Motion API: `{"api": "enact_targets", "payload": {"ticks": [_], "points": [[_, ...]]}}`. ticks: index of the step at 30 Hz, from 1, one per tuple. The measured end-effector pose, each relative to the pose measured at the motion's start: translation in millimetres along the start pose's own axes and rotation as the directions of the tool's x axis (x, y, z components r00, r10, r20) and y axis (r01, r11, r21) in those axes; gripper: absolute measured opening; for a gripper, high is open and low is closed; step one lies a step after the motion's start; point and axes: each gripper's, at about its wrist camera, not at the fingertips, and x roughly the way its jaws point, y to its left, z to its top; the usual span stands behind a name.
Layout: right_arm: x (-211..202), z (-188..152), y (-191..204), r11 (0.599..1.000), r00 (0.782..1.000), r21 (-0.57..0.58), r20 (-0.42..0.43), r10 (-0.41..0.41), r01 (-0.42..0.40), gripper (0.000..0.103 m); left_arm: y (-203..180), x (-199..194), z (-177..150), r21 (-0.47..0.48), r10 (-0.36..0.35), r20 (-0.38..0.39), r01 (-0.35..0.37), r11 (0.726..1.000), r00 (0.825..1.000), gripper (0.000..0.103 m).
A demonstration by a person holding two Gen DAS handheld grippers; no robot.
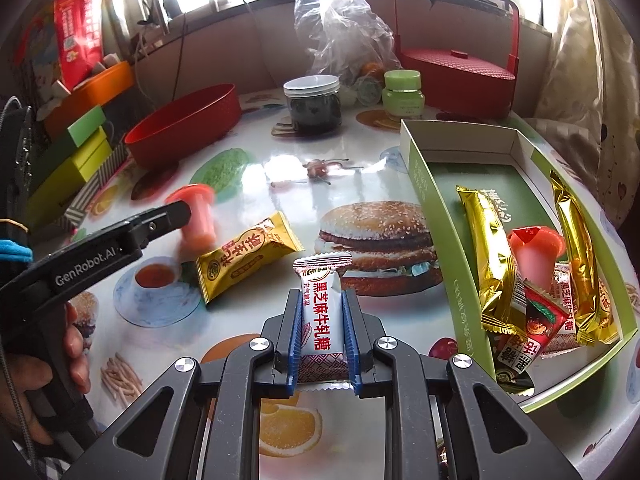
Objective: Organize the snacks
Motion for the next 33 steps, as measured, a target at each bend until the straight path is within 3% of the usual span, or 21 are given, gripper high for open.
{"api": "enact_targets", "payload": {"ticks": [8,16,25,33], "points": [[-1.8,-0.2,-1.7,1.0,1.0,0.006,0.004,0.002,-0.002,0.018,-4.4,8.8,8.7,-0.032,-0.032,-0.026,0.031,0.999,0.999,0.041],[-4.4,-0.9,-8.5,0.999,1.0,0.034,0.004,0.009,-0.009,0.018,-31.9,22.7,11.3,0.055,-0.062,-0.059,0.066,0.996,0.996,0.041],[-2.1,-1.4,-12.1,0.998,1.0,0.052,-0.005,0.027,-0.027,0.018,-33.2,46.3,18.7,0.042,0.031,-0.114,-0.026,0.999,0.993,0.041],[1.1,-2.0,-17.0,0.997,0.999,0.074,-0.012,0.04,-0.039,0.018,-35.9,52.8,19.8,0.048,0.052,-0.108,-0.047,0.998,0.993,0.041]]}}
